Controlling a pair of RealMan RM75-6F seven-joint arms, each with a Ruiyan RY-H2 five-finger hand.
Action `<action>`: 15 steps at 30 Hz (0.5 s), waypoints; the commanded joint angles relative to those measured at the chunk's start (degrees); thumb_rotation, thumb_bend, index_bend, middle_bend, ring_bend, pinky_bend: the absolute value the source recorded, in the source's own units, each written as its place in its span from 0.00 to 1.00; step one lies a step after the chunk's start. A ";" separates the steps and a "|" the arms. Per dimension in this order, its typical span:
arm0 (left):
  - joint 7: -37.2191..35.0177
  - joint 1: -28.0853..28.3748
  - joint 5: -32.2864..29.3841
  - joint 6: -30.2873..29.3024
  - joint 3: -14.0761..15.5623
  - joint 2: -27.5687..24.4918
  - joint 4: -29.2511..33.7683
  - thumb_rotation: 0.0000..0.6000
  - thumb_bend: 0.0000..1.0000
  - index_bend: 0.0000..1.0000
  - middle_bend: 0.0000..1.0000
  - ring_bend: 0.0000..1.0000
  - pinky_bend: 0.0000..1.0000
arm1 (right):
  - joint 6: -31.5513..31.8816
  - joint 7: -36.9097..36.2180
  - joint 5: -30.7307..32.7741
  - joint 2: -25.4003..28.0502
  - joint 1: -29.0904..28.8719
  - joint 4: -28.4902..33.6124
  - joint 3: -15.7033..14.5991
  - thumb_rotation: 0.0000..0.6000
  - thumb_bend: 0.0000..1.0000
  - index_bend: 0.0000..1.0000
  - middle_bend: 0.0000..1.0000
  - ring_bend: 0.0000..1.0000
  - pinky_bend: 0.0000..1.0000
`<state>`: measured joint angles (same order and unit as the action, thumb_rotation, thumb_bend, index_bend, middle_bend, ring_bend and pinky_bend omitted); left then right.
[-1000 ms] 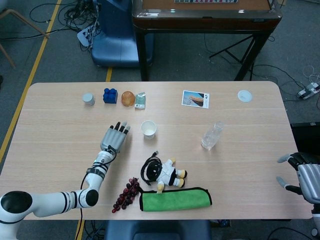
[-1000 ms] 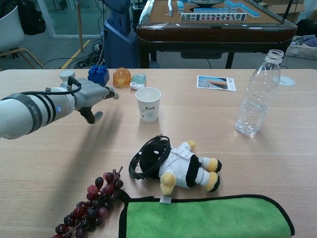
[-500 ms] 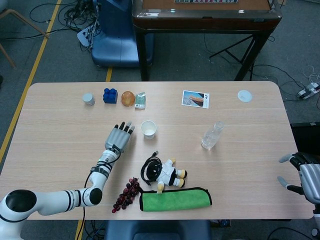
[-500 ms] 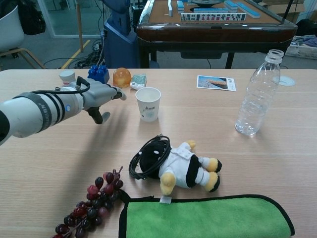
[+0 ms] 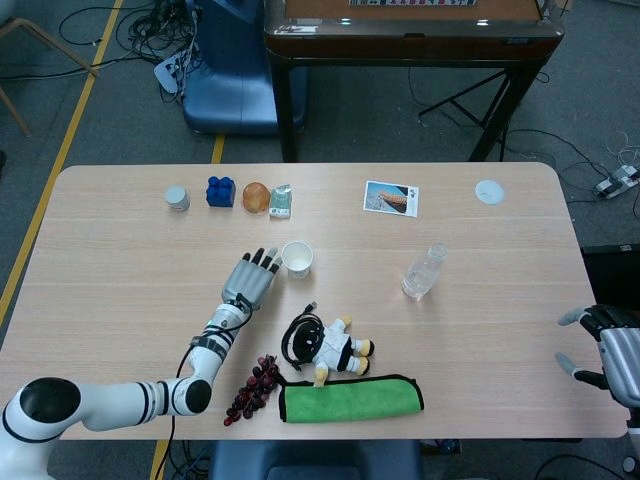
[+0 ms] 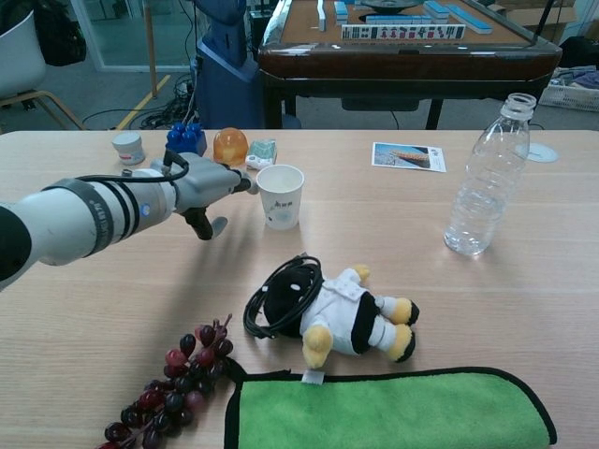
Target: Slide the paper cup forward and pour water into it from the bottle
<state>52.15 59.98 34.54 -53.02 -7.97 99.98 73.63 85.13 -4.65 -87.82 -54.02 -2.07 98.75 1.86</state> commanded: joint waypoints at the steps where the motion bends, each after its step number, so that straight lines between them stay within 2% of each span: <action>1: 0.04 0.24 -0.55 -0.03 -0.26 0.42 -0.15 1.00 0.54 0.00 0.00 0.00 0.16 | 0.03 0.00 -0.02 0.01 0.01 0.03 0.00 1.00 0.18 0.43 0.38 0.28 0.44; 15: 1.57 1.55 -1.21 -0.37 0.11 1.31 0.58 1.00 0.54 0.00 0.00 0.00 0.16 | -0.21 0.06 -0.11 -0.05 -0.06 -0.01 -0.11 1.00 0.18 0.43 0.38 0.28 0.44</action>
<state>53.69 61.49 33.33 -53.36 -7.85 101.25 74.17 84.92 -4.61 -87.92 -54.06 -2.13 98.73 1.75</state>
